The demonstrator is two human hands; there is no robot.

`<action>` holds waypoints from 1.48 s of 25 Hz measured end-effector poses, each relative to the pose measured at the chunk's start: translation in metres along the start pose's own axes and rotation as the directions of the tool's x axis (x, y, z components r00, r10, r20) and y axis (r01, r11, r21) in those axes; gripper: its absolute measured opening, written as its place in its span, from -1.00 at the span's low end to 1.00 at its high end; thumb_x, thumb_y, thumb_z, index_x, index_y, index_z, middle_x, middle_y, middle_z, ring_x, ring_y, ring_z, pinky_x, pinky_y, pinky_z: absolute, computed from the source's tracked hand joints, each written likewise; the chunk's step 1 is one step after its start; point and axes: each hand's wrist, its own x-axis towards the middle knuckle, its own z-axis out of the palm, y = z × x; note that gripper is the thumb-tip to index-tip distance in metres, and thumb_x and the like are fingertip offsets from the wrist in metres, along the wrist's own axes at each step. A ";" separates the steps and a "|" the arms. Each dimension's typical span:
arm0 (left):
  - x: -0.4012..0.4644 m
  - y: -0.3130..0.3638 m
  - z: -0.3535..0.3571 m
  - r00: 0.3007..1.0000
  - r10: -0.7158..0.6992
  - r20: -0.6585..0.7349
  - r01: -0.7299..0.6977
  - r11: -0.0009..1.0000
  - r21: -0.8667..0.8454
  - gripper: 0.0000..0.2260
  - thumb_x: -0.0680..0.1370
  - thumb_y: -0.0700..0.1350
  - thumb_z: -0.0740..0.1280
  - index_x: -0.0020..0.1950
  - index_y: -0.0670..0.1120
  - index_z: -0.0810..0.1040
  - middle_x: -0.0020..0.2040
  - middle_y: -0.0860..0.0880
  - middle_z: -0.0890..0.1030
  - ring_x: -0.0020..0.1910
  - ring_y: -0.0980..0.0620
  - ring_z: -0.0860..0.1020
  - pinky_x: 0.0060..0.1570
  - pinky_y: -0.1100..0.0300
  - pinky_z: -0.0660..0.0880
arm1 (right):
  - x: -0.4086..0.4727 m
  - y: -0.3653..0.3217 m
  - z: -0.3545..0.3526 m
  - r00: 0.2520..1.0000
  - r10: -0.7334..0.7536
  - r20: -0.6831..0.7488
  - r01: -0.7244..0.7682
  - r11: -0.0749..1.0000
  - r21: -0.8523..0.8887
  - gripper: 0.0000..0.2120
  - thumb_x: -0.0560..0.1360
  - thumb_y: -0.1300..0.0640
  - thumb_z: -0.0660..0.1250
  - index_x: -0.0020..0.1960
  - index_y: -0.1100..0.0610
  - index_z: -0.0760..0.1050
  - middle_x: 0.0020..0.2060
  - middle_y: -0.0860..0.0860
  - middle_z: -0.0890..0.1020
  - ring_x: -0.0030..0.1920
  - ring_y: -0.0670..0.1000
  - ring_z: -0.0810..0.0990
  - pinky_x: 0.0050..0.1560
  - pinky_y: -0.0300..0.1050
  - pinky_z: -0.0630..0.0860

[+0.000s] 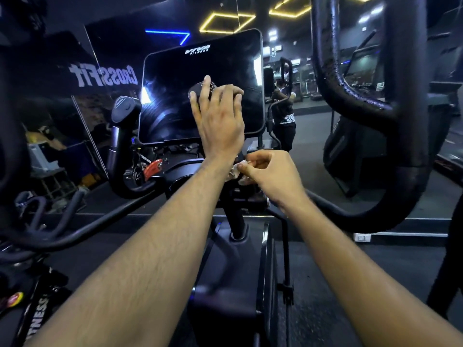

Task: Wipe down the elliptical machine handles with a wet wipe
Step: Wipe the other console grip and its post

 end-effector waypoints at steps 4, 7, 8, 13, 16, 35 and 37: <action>-0.001 -0.001 0.000 1.000 0.002 0.021 -0.002 1.000 -0.006 -0.71 0.71 0.01 0.13 0.12 0.02 0.65 0.22 0.07 0.66 0.58 -0.14 0.34 0.60 -0.20 0.01 | -0.015 0.019 0.016 0.972 -0.185 -0.143 0.156 0.968 -0.195 -0.72 0.43 -0.04 0.56 0.05 0.09 0.65 -0.18 -0.06 0.66 -0.17 -0.09 0.64 -0.06 -0.09 0.60; 0.000 -0.003 0.001 1.000 0.002 0.021 -0.002 1.000 -0.013 -0.69 0.71 0.02 0.12 0.13 0.02 0.66 0.22 0.07 0.65 0.57 -0.13 0.34 0.61 -0.19 0.00 | -0.027 0.033 0.022 0.949 -0.236 -0.209 0.220 0.971 -0.095 -0.77 0.46 0.11 0.54 0.09 0.11 0.65 -0.12 -0.05 0.64 -0.16 -0.15 0.61 -0.11 -0.26 0.55; -0.001 -0.003 0.002 1.000 -0.003 0.024 0.004 1.000 -0.012 -0.69 0.70 0.02 0.11 0.14 0.03 0.66 0.22 0.07 0.65 0.58 -0.13 0.33 0.61 -0.18 -0.02 | -0.032 0.038 0.022 0.939 -0.257 -0.231 0.246 0.966 -0.074 -0.78 0.48 0.17 0.52 0.12 0.12 0.66 -0.10 -0.06 0.64 -0.15 -0.15 0.62 -0.11 -0.29 0.56; -0.002 -0.006 0.004 1.000 -0.002 0.030 0.002 1.000 -0.015 -0.67 0.71 0.03 0.09 0.15 0.02 0.65 0.23 0.07 0.65 0.58 -0.11 0.32 0.62 -0.13 -0.06 | -0.031 0.045 0.016 0.949 -0.183 -0.255 0.194 0.981 0.017 -0.84 0.54 0.18 0.46 0.11 0.09 0.70 -0.07 -0.09 0.68 -0.10 -0.14 0.68 -0.01 -0.08 0.66; -0.003 -0.004 0.004 0.999 -0.016 0.039 0.017 1.000 -0.024 -0.64 0.71 0.04 0.07 0.15 0.01 0.65 0.23 0.08 0.64 0.58 -0.10 0.32 0.62 -0.13 -0.06 | -0.019 0.017 0.011 0.914 -0.295 -0.278 0.313 0.949 0.023 -0.84 0.54 0.23 0.45 0.11 0.10 0.69 -0.02 -0.04 0.67 -0.05 -0.16 0.68 0.02 -0.27 0.62; -0.137 -0.122 -0.052 0.821 -0.375 0.430 0.256 0.916 0.310 -0.46 0.63 0.22 0.00 0.23 -0.07 0.63 0.15 -0.17 0.67 0.09 -0.27 0.61 0.26 -0.16 0.46 | 0.022 -0.014 -0.018 0.069 -0.608 0.791 0.901 -0.302 -0.311 -0.78 0.64 0.30 0.20 0.11 0.32 0.61 0.05 0.15 0.64 0.22 0.19 0.56 0.53 -0.05 0.21; -0.133 -0.120 -0.043 0.843 -0.404 0.355 0.297 0.900 0.320 -0.50 0.64 0.16 0.01 0.11 -0.08 0.66 0.07 -0.15 0.69 0.01 -0.27 0.62 0.18 -0.14 0.49 | 0.034 -0.006 -0.021 -0.065 -0.375 0.925 0.826 -0.541 -0.161 -0.67 0.69 0.31 0.06 0.11 0.32 0.61 0.04 0.17 0.64 0.23 0.23 0.57 0.56 0.02 0.14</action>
